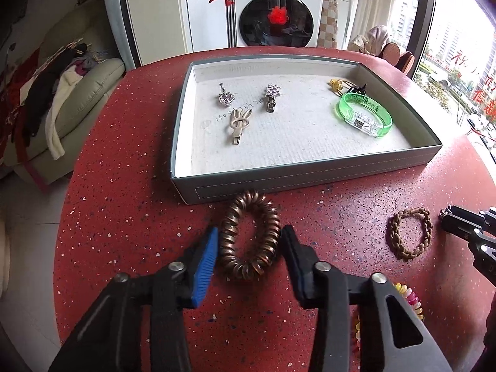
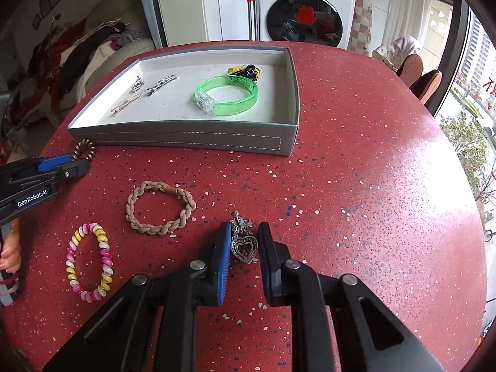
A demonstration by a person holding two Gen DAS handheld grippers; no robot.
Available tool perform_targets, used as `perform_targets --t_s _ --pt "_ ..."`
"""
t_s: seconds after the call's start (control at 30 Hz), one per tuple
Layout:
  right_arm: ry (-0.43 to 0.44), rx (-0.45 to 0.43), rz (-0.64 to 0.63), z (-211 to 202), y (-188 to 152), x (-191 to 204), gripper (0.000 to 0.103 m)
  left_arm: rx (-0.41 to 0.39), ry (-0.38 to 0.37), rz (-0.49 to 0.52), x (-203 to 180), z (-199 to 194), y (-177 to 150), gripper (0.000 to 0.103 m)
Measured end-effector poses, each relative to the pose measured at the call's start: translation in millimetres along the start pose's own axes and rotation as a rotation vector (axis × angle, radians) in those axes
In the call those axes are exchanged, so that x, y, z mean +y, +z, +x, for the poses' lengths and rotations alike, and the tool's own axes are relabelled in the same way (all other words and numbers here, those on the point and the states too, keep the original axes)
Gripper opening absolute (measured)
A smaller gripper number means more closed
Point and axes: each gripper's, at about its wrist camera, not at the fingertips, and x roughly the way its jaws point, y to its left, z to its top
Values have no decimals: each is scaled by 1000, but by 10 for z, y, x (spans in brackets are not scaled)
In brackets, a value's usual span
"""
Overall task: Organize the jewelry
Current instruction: 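Grasp the brown coiled hair tie with the left tool while the right tool grasps the silver heart pendant, then carry the coiled hair tie with the left tool while the right tool carries the heart pendant over the tray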
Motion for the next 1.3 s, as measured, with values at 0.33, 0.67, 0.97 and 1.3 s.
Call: perform_targets --t_s 0.33,0.67,0.97,1.3 --pt "53 -15 89 -92 20 -150 19 -19 -51 -42 135 -87 -37 42" --pt "108 -52 124 -209 158 -144 19 -60 -72 -40 120 -311 50 42" --pt "148 -80 130 -276 365 -106 19 -84 -90 -31 50 -423 173 42" --pt "180 -111 131 -259 743 -64 19 -132 -92 -40 42 -527 489 42"
